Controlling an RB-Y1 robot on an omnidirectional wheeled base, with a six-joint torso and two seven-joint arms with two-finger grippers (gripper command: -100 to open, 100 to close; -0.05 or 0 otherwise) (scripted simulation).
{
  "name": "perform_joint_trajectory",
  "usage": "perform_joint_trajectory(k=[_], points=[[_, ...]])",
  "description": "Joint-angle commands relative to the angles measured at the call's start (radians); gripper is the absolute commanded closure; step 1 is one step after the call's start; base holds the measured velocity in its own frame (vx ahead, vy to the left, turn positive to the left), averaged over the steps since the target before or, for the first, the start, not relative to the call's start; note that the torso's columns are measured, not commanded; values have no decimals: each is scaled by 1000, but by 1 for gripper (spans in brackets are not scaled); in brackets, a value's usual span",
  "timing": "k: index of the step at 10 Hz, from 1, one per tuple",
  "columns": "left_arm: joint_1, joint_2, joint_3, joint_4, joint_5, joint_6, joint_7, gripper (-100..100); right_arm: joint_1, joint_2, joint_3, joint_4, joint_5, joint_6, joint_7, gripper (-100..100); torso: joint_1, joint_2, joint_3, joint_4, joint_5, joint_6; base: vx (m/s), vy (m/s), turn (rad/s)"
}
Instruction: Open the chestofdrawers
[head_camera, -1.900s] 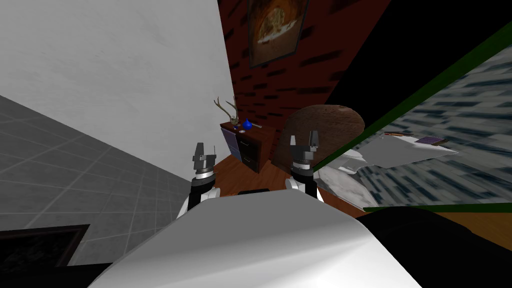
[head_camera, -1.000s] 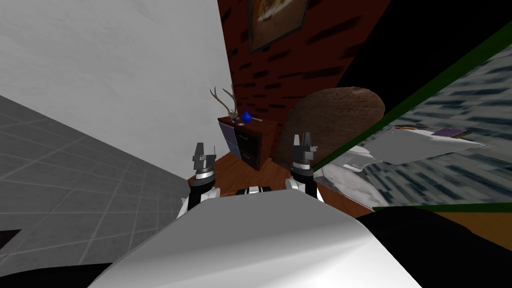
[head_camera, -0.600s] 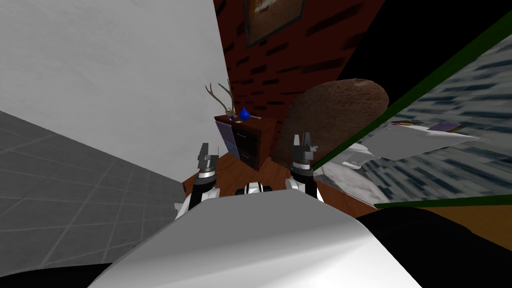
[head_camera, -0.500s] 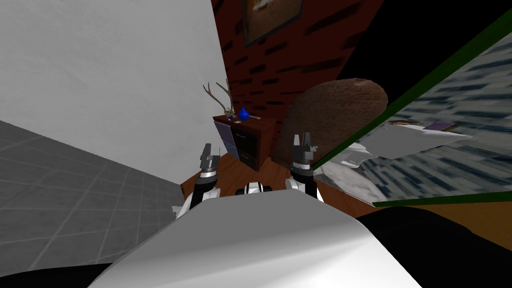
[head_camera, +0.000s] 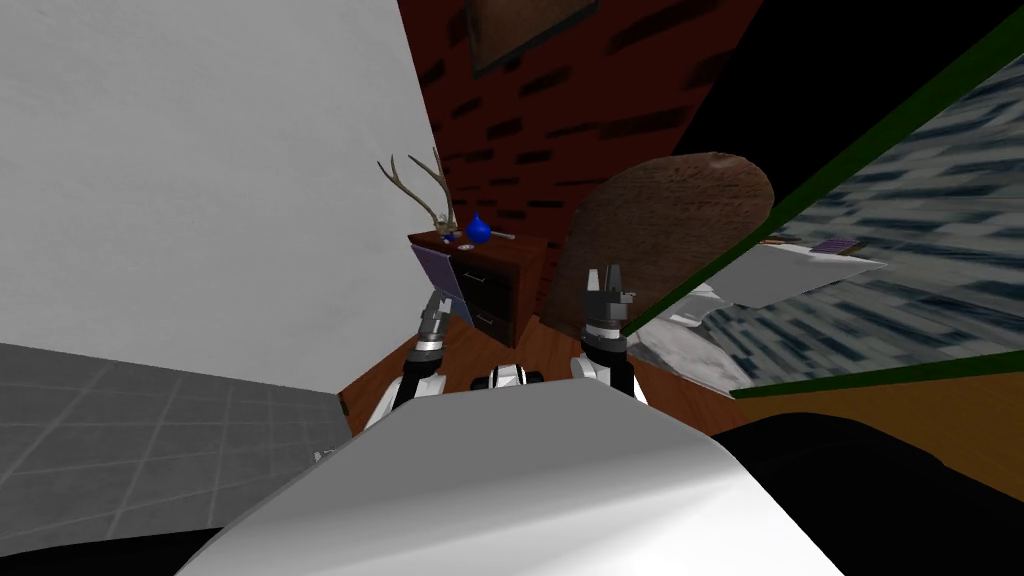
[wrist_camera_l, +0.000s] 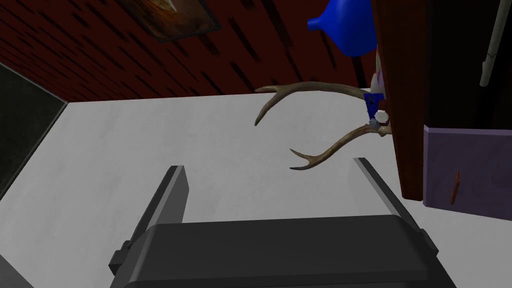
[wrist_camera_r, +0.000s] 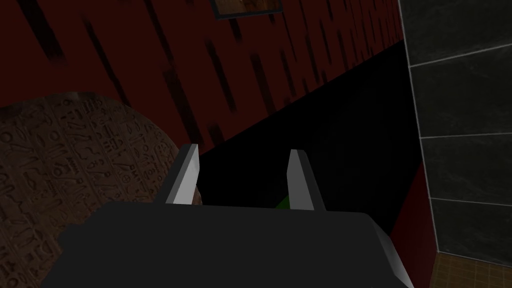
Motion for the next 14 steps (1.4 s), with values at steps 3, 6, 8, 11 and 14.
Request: perform_joint_trajectory(k=[3,6,8,11,14], points=[[-45,50,-41,90,-34,49,-6,-100,0,0,0,0,0,0,0,0,-2,-3,-2,-1,0,0,128,54,-159],[-76,99,-68,151,-57,83,-9,-100,0,0,0,0,0,0,0,0,-2,-1,-1,0,-1,0,119,47,-137],[-94,123,-84,186,-70,103,-11,-100,0,0,0,0,0,0,0,0,0,-2,-2,-1,0,0,125,71,-148],[-120,160,-106,238,-90,131,-14,-100,0,0,0,0,0,0,0,0,-2,-2,-2,-1,-1,0,130,62,-139],[-146,197,-129,289,-109,160,-16,-100,0,0,0,0,0,0,0,0,-1,-1,-1,0,0,0,91,56,-122]])
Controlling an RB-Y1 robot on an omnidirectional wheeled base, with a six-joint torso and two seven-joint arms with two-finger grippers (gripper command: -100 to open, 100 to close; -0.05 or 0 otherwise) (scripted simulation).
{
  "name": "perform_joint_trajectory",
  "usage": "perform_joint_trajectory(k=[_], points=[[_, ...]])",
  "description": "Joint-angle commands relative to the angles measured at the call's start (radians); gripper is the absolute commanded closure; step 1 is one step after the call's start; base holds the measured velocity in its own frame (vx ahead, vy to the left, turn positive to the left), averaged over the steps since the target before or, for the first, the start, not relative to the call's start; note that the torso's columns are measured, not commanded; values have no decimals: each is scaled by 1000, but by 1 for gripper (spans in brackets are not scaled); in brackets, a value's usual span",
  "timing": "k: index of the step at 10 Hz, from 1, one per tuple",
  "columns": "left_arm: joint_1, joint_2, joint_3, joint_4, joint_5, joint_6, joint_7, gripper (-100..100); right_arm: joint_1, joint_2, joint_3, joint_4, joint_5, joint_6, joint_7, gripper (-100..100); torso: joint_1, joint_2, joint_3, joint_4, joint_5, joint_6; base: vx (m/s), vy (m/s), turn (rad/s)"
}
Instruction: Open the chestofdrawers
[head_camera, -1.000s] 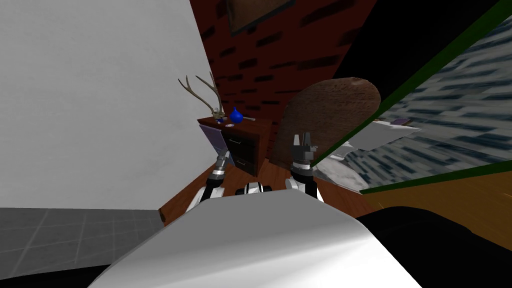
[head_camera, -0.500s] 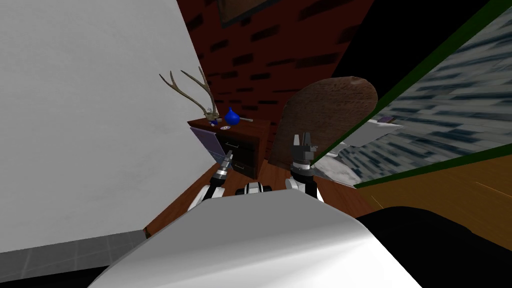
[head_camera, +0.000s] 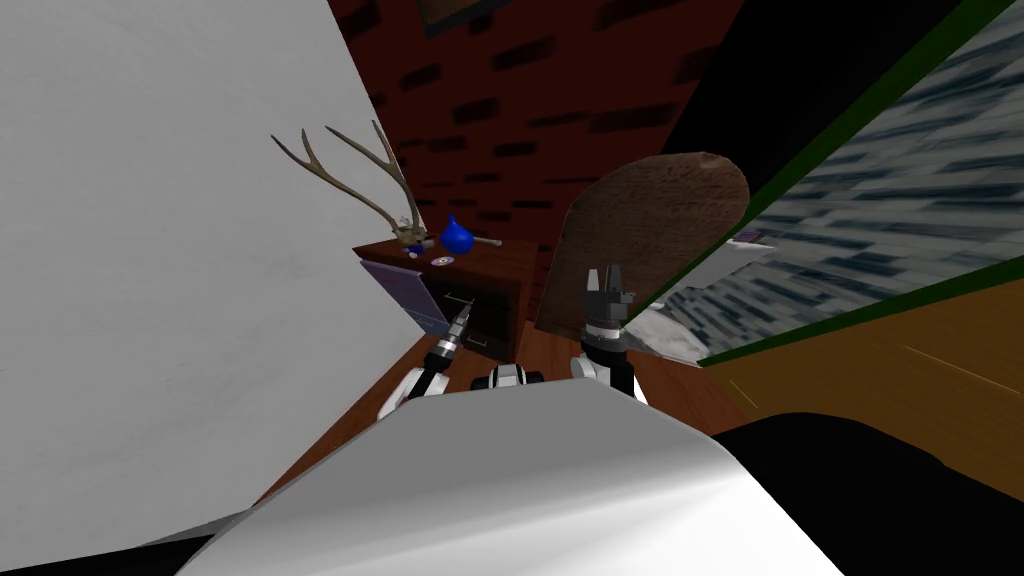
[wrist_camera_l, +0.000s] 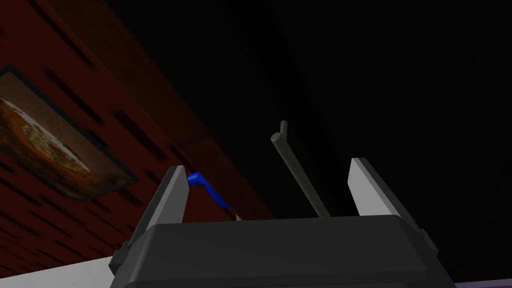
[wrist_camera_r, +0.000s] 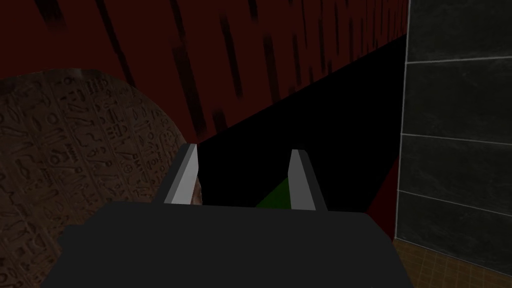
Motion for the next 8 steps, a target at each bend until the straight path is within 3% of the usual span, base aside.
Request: perform_joint_trajectory(k=[1,2,3,4,8], points=[[-6,12,-7,20,-7,4,-2,-100,0,0,0,0,0,0,0,0,1,-2,-1,-1,0,0,46,33,-22],[-3,22,-7,-6,-6,28,6,-100,0,0,0,0,0,0,0,0,-1,1,0,0,0,0,91,-7,-9],[-4,19,-8,7,-6,15,2,-100,0,0,0,0,0,0,0,0,-3,-1,-1,0,-1,0,58,-6,-2],[-4,19,-7,4,-6,18,3,100,0,0,0,0,0,0,0,0,-1,0,0,0,-1,0,9,-1,1],[31,40,-18,-40,-8,13,11,100,0,0,0,0,0,0,0,0,3,4,2,1,1,0,-153,77,44]])
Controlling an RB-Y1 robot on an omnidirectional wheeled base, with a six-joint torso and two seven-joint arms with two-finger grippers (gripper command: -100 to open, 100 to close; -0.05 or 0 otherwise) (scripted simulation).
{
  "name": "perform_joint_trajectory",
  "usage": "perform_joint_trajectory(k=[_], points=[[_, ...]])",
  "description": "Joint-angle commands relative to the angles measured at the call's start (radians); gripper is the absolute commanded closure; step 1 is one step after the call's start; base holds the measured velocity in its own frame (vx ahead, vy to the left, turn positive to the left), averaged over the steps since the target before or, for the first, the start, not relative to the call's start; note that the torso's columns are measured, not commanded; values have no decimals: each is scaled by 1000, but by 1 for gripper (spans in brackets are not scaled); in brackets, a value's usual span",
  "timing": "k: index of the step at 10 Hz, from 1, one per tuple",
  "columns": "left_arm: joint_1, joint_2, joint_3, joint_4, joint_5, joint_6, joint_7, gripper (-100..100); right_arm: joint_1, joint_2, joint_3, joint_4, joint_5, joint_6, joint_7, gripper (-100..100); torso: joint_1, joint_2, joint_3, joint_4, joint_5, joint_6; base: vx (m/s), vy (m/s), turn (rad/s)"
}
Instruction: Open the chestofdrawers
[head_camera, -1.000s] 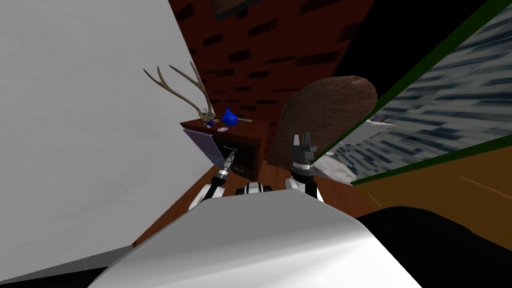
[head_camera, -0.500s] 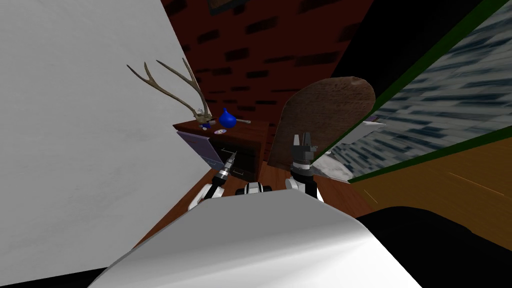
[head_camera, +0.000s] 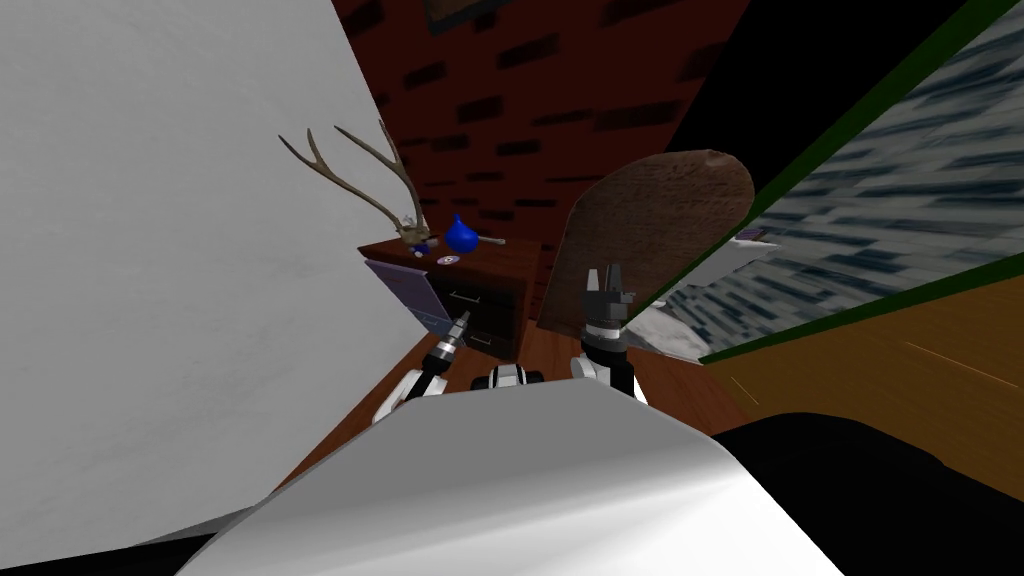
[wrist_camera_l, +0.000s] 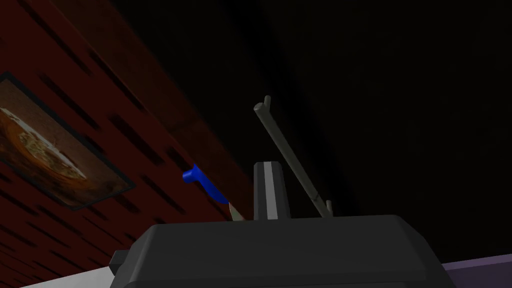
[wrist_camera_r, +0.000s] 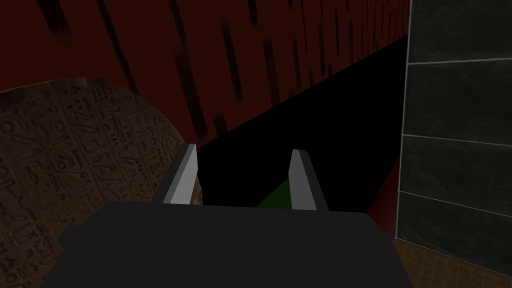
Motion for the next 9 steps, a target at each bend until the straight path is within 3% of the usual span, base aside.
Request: perform_joint_trajectory(k=[1,2,5,9], points=[[8,4,-3,-10,-1,-1,1,100,0,0,0,0,0,0,0,0,-4,-2,-2,-1,-1,0,-88,29,4],[-4,-5,-1,4,0,-5,-1,-100,0,0,0,0,0,0,0,0,-7,-9,-6,-2,-2,0,74,-26,-64],[-24,-18,2,25,1,-12,-6,-100,1,0,0,0,0,0,0,0,-6,-11,-7,-4,-2,0,170,-73,-37],[-16,-3,3,-11,2,13,2,-100,1,0,0,0,0,0,0,0,-3,-2,-1,-1,-1,0,86,-34,-6]])
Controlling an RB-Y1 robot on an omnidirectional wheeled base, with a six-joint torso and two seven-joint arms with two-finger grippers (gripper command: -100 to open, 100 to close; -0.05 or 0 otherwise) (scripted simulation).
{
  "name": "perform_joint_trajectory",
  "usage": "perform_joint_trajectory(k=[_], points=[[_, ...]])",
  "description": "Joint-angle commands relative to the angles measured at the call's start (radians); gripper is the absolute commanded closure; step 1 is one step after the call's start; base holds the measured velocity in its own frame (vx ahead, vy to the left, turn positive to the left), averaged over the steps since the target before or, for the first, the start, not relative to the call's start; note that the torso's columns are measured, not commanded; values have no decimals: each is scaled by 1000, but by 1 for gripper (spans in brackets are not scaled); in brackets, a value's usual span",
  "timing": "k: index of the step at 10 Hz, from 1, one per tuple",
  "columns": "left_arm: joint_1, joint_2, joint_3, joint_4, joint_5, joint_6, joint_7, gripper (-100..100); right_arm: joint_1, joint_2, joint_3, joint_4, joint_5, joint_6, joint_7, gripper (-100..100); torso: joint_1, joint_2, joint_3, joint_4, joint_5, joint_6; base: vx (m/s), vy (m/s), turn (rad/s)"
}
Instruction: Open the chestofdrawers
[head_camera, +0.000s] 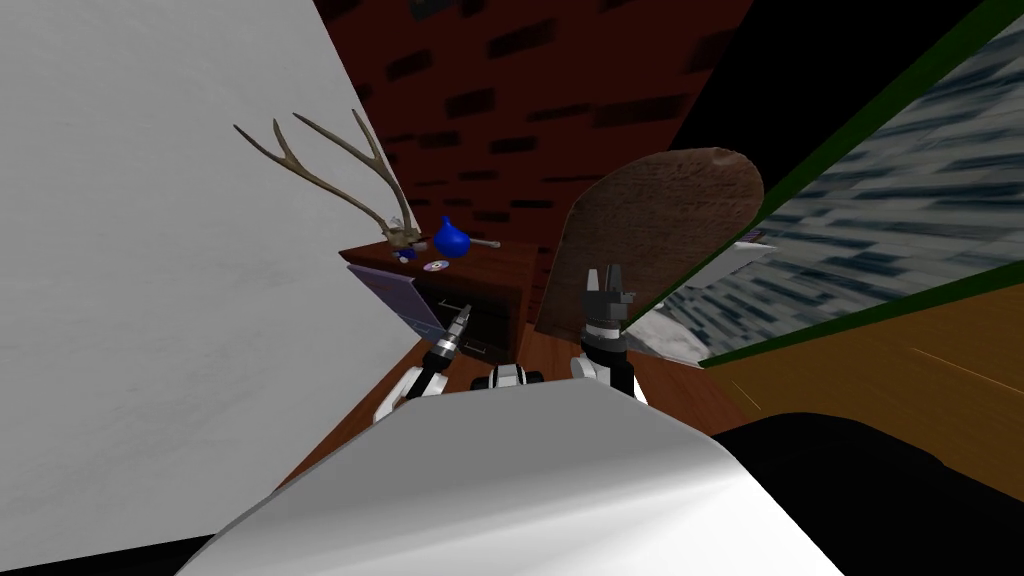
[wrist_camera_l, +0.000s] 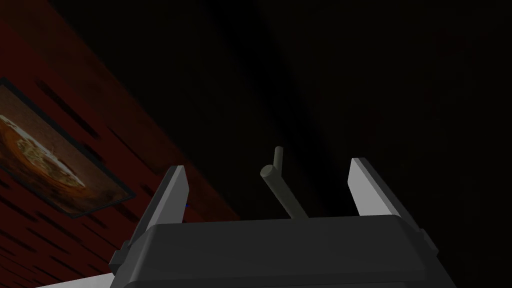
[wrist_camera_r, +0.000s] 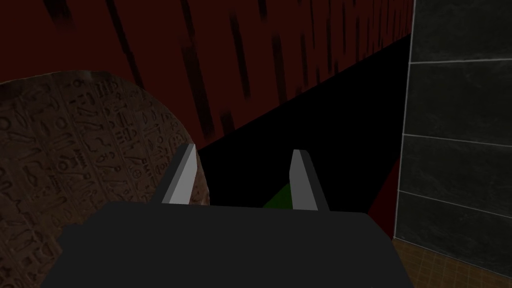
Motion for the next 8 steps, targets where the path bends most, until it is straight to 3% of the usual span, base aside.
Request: perform_joint_trajectory(k=[1,6,8], points=[[-5,-10,-1,30,0,-21,-6,100,0,0,0,0,0,0,0,0,1,1,0,0,0,0,-73,39,16],[38,23,-12,-54,-4,4,10,100,0,0,0,0,0,0,0,0,2,4,2,4,-1,-2,-118,50,32],[60,29,-23,-58,-7,2,10,100,0,0,0,0,0,0,0,0,-2,-3,-2,3,-2,-1,-86,45,30]])
